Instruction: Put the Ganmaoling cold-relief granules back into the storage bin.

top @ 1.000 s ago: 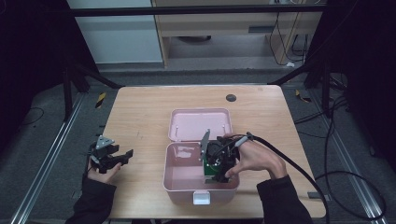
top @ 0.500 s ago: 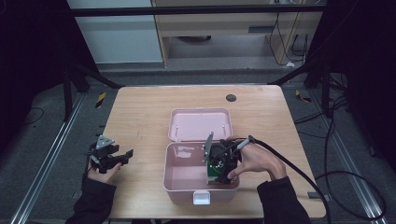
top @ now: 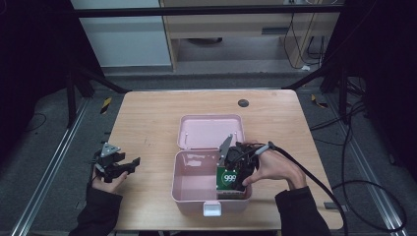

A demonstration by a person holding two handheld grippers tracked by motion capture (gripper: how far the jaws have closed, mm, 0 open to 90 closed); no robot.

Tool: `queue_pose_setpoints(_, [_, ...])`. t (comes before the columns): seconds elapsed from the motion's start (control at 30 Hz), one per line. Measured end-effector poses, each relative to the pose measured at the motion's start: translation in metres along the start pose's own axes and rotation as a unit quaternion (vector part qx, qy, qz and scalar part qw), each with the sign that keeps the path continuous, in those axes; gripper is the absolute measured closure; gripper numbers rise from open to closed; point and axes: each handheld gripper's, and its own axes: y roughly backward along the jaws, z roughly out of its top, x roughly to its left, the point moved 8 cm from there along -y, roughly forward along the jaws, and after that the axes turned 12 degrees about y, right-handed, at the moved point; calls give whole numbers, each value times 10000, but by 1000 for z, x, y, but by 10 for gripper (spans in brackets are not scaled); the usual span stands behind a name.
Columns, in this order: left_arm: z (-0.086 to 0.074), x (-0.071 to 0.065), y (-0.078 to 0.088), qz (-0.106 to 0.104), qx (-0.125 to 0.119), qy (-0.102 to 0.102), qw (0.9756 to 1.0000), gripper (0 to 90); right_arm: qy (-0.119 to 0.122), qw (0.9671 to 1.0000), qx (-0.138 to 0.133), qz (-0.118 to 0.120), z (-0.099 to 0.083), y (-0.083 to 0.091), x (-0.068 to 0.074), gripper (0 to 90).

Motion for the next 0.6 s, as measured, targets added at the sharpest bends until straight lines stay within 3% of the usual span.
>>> queue_pose_setpoints(0.07, [0,0,0,9,5,-1,10000,324,-52,9999,-84,-45,1,4,0,116])
queue_pose_setpoints(0.2, [0,0,0,8,10,-5,10000,325,-259,9962,-614,-563,3,28,-7,143])
queue_pose_setpoints(0.3, [0,0,0,0,5,0,10000,325,-401,9909,-912,-907,2,43,-11,160])
queue_pose_setpoints(0.4, [0,-1,0,-9,10,5,10000,327,-600,9834,-1111,-1301,-3,57,-17,159])
queue_pose_setpoints(0.43, [0,-1,0,-9,10,5,10000,327,-600,9834,-1111,-1301,-3,57,-17,159])
queue_pose_setpoints(0.57, [-1,-1,0,-12,12,-2,10000,327,-1062,9706,-1330,-1700,-15,70,-24,120])
queue_pose_setpoints(0.6, [0,-1,0,-12,11,4,10000,328,-1211,9650,-1445,-1824,-20,73,-26,115])
